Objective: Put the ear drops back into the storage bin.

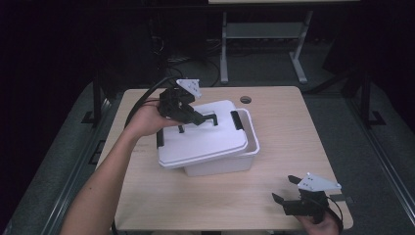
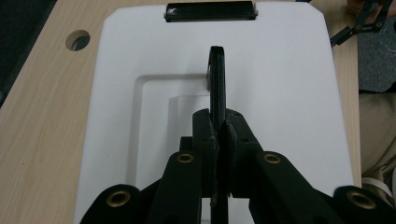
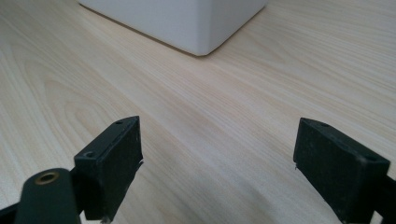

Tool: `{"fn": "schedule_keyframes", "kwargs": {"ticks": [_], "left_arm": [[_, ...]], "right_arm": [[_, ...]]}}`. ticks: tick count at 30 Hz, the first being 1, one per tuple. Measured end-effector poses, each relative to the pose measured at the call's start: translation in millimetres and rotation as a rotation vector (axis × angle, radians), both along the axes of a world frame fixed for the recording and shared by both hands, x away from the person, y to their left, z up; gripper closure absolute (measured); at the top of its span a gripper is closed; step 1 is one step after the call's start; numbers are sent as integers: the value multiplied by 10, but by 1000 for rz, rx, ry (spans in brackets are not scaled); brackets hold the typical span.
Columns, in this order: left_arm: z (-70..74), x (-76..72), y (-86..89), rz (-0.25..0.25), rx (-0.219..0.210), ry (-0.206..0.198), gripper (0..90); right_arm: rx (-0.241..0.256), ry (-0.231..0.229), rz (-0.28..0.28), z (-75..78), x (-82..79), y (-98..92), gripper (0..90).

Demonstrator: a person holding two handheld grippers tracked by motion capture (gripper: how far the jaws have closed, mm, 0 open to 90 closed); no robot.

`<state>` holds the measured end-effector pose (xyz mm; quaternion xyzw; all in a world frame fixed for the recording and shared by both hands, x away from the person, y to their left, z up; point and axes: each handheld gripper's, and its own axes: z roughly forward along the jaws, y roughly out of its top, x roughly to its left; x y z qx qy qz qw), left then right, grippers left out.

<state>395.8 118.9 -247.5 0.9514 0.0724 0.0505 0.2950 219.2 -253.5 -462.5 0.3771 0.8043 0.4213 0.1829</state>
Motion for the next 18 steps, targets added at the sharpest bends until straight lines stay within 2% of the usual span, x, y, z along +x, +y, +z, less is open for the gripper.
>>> {"fn": "schedule_keyframes", "kwargs": {"ticks": [4,18], "left_arm": [[-39,54,-67,-12,0,19,845],[-168,243,-232,-39,8,38,845]], "right_arm": [[-3,0,-3,-6,3,-12,149],[-8,1,8,-6,6,6,149]]}}
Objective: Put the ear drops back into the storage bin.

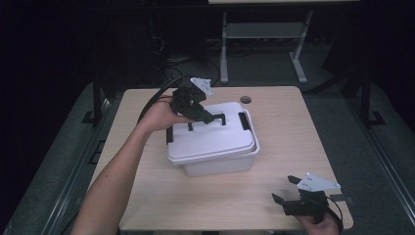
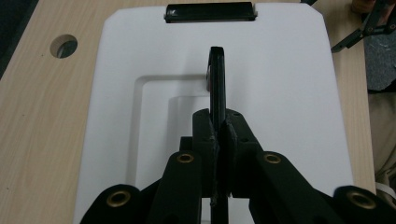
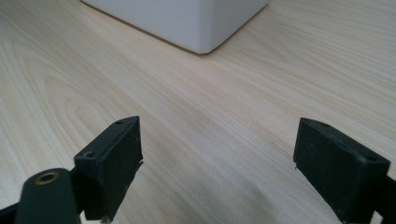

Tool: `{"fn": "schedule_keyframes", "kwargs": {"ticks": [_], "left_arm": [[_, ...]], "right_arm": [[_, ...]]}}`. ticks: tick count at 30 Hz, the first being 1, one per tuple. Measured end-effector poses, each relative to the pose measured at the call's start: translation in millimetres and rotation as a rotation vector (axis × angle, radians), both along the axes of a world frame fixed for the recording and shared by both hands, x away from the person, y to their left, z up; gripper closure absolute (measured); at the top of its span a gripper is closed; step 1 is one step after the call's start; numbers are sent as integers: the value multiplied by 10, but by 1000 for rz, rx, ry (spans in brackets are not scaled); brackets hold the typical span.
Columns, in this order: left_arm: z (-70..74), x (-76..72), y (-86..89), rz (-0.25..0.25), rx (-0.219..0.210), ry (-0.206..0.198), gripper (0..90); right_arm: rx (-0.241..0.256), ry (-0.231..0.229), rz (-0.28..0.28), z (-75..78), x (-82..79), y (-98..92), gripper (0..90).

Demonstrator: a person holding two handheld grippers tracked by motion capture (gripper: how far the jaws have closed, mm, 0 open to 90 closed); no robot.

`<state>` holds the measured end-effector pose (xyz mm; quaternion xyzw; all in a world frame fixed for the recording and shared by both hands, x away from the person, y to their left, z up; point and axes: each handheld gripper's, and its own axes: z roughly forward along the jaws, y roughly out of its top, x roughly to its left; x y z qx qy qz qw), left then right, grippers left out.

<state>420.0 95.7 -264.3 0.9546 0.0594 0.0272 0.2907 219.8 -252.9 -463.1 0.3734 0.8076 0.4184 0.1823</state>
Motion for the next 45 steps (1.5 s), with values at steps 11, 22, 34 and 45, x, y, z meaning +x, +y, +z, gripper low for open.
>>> {"fn": "schedule_keyframes", "kwargs": {"ticks": [11,22,34,45], "left_arm": [[-75,78,-138,-31,-10,19,844],[-157,169,-215,-29,-12,35,844],[-164,184,-277,-43,18,36,843],[-226,192,-288,-34,22,45,841]], "right_arm": [[4,2,6,-8,9,1,149],[2,9,8,-7,2,7,149],[3,10,9,-7,4,13,149],[2,10,10,-7,2,10,149]]}}
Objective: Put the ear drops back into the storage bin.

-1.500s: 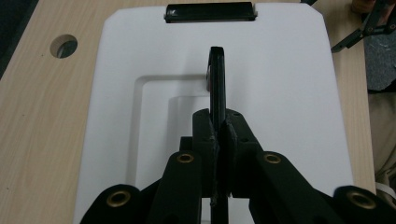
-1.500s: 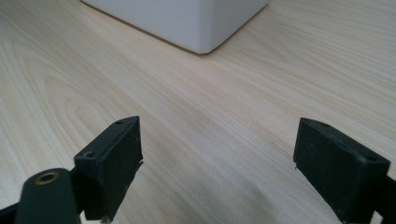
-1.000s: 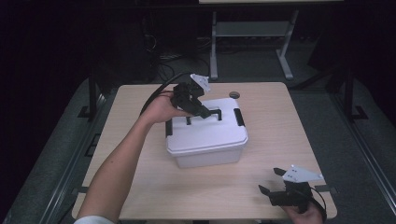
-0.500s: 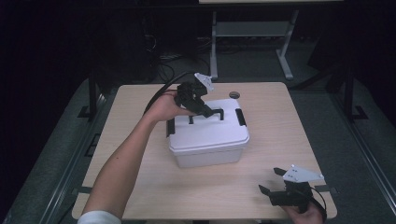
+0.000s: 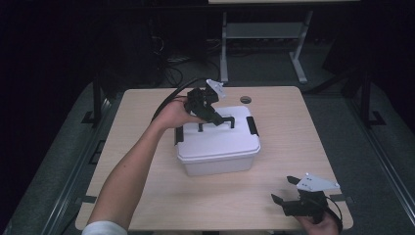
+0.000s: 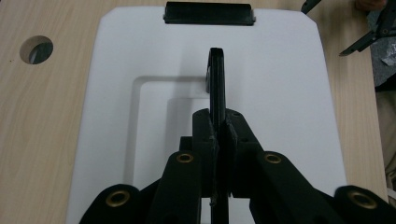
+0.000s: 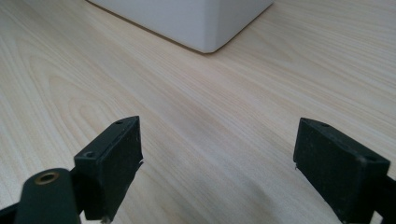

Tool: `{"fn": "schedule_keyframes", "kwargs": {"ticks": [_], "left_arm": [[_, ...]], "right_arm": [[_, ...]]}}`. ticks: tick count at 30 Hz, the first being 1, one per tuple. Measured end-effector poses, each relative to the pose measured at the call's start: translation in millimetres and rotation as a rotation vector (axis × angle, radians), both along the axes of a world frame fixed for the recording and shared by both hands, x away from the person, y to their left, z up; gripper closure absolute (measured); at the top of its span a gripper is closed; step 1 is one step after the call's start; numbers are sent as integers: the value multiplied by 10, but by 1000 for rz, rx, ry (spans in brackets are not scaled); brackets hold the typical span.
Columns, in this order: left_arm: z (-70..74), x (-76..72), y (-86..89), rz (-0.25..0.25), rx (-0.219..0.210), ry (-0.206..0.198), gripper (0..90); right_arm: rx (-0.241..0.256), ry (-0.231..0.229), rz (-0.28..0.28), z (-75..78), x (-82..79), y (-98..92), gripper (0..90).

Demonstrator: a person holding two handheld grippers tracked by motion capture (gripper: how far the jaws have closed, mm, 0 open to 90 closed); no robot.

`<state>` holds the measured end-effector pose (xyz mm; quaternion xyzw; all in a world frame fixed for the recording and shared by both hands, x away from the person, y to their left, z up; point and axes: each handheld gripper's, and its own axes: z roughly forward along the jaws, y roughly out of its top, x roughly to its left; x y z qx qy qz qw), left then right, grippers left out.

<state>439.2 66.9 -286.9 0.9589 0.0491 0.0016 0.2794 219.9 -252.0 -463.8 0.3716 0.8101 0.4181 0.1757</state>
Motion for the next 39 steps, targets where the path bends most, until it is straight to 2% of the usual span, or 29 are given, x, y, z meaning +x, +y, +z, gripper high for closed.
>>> {"fn": "schedule_keyframes", "kwargs": {"ticks": [14,21,29,39], "left_arm": [[2,-29,59,8,11,-7,837],[19,-83,88,6,9,6,731],[46,-183,191,6,-13,31,664],[119,-268,278,34,-12,8,602]], "right_arm": [[-3,-4,-1,4,-8,6,149],[-4,-3,-1,3,-5,4,149],[-7,-6,1,5,-3,19,149],[-18,-8,2,8,9,42,149]]}}
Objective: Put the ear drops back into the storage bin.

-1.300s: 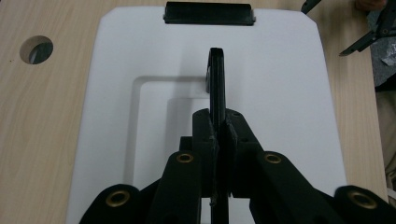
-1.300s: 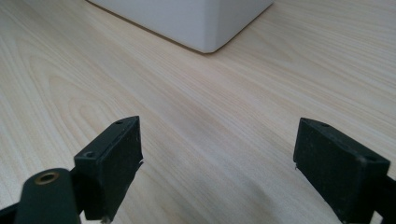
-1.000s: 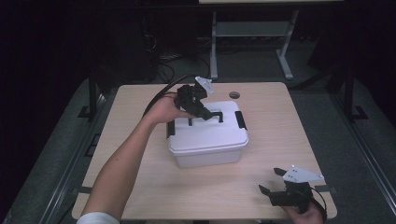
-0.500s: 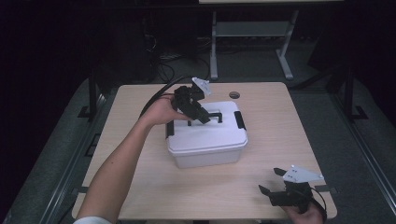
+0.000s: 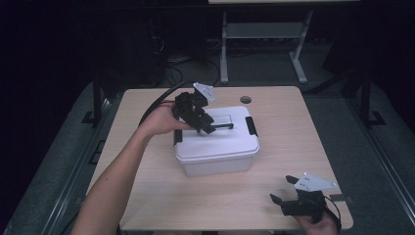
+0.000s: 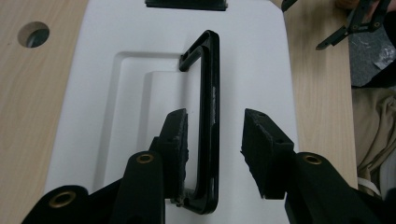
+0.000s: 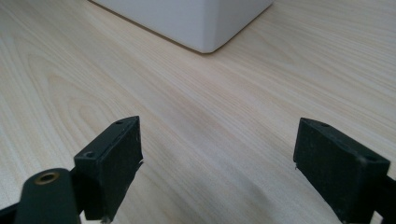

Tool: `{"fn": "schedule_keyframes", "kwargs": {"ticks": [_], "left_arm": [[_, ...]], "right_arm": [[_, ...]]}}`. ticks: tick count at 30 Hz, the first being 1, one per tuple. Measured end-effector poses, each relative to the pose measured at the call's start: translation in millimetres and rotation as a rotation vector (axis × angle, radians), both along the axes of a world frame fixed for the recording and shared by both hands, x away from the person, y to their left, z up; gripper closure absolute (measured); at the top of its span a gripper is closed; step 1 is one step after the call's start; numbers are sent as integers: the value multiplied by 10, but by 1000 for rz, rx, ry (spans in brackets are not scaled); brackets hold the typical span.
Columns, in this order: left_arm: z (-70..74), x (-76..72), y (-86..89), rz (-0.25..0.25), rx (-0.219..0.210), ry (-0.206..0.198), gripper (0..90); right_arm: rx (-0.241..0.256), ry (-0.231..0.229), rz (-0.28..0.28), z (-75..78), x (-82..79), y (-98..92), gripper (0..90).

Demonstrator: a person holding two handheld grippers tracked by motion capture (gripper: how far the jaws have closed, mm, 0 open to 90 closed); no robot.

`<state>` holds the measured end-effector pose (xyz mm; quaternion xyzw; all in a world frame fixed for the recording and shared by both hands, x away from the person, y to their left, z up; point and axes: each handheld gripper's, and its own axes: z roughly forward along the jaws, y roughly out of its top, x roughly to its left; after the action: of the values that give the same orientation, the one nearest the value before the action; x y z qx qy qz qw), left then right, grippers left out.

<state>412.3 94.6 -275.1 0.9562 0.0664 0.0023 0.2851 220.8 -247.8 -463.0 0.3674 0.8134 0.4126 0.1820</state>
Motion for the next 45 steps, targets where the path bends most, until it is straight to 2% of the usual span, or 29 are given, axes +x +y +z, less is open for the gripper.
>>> {"fn": "schedule_keyframes", "kwargs": {"ticks": [4,12,18,26,34,45], "left_arm": [[19,-14,57,12,15,-6,585],[81,-83,163,36,7,-28,573],[77,-114,232,59,10,-42,555],[46,-144,300,72,25,-38,527],[60,-186,355,80,8,-37,510],[51,-221,447,91,11,-36,488]], "right_arm": [[-1,-2,-2,1,-2,-3,149],[-6,-10,-3,8,-5,-3,149],[-3,-8,-11,9,-11,-4,149],[-11,-9,-11,7,-5,2,149],[-9,-7,-17,4,3,-3,148],[-8,-3,-24,4,-6,-10,148]]}}
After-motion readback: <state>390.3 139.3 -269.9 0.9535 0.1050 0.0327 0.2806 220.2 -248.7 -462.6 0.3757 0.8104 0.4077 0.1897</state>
